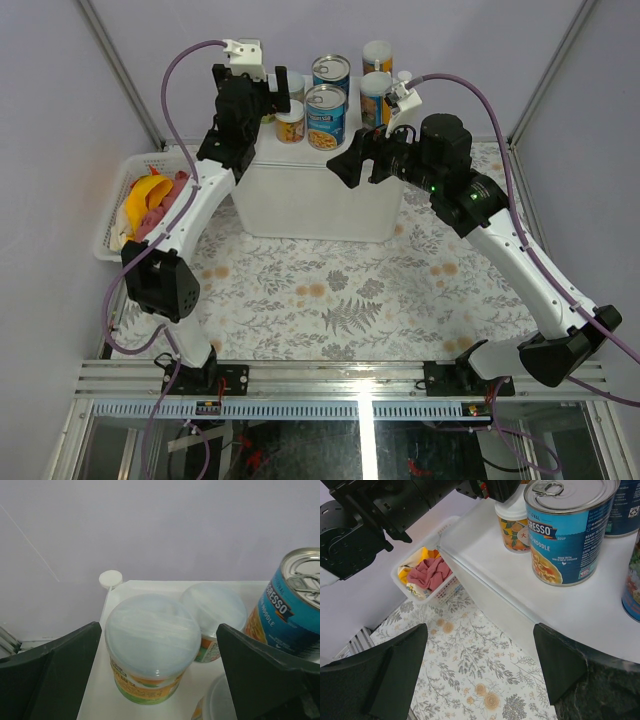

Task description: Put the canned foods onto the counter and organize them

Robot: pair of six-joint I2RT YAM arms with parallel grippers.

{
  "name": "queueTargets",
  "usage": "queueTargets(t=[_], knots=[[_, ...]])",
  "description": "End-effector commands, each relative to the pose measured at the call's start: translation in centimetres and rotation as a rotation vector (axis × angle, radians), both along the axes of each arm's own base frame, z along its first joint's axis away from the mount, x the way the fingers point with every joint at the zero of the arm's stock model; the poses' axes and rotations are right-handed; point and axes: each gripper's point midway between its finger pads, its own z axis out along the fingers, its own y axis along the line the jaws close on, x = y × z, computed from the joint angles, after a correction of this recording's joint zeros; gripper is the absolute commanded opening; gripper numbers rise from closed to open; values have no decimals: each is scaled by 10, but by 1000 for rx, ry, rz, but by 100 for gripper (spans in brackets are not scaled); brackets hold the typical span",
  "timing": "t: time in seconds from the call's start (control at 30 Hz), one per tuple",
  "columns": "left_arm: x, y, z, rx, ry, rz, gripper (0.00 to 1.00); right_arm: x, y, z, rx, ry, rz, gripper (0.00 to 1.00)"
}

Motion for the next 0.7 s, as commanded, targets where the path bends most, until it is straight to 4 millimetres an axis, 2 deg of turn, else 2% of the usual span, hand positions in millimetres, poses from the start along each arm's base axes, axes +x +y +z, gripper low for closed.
queueTargets(t=[0.0,0.53,0.67], knots=[[11,12,10,0,-41,50,100,-1,-7,29,26,-74,-13,94],[21,33,10,-25,-67,115,100,3,-4,23,17,-65,-14,94],[23,37,11,-39,-81,131,89,4,-4,22,15,-63,-14,94]])
